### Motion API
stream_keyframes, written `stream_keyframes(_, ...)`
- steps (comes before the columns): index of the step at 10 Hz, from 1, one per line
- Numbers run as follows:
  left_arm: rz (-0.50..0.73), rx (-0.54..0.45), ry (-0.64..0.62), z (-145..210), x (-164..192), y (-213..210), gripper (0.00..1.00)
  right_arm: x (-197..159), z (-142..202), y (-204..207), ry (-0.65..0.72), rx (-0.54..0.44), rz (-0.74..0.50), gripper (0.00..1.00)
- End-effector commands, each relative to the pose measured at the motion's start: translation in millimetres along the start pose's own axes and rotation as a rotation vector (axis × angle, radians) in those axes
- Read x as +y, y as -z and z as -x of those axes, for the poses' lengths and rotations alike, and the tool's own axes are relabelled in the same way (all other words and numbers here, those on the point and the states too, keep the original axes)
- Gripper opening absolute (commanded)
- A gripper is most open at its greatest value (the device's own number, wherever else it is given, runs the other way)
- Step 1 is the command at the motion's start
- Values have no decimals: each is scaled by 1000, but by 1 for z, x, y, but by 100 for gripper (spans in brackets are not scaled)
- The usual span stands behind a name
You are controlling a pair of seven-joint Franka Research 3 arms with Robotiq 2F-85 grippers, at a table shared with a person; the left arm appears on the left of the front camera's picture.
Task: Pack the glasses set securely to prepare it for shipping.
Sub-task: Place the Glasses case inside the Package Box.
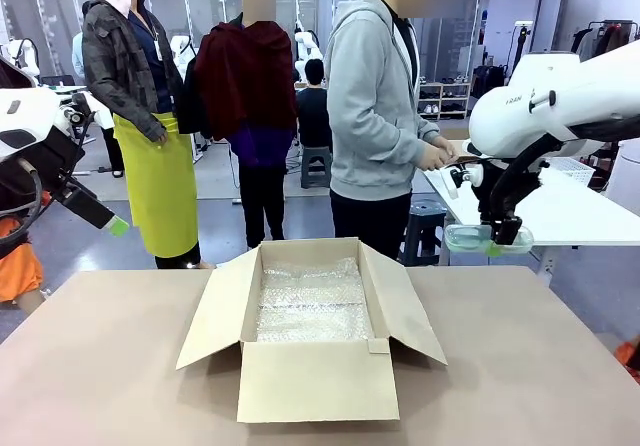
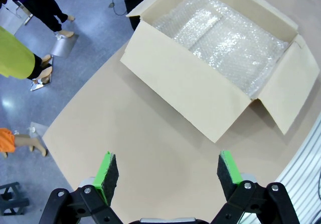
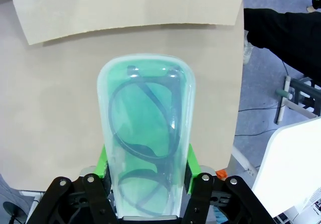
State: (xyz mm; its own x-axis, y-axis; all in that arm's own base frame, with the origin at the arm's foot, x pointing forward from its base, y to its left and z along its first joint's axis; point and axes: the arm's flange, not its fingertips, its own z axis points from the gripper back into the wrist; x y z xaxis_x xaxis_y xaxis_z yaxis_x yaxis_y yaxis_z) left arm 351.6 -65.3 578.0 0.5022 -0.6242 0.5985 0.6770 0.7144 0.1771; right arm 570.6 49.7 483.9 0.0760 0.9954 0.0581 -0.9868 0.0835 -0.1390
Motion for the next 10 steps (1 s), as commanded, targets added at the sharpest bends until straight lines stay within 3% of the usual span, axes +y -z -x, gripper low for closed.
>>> stream_keyframes(1, -4, -2, 9, 1, 1, -1, 100, 10, 0, 3, 67, -29, 17, 37)
stream_keyframes(2, -4, -2, 9, 1, 1, -1, 100, 0, 0, 0, 0, 0, 0, 37)
stream_keyframes(6, -4, -2, 9, 1, 1, -1, 100, 0, 0, 0, 0, 0, 0, 37)
stream_keyframes(7, -4, -2, 9, 1, 1, -1, 100, 0, 1, 1, 12, -8, 0, 64)
stream_keyframes(10, -4, -2, 9, 1, 1, -1, 100, -8, -110, -30, -155, 24, -26, 64)
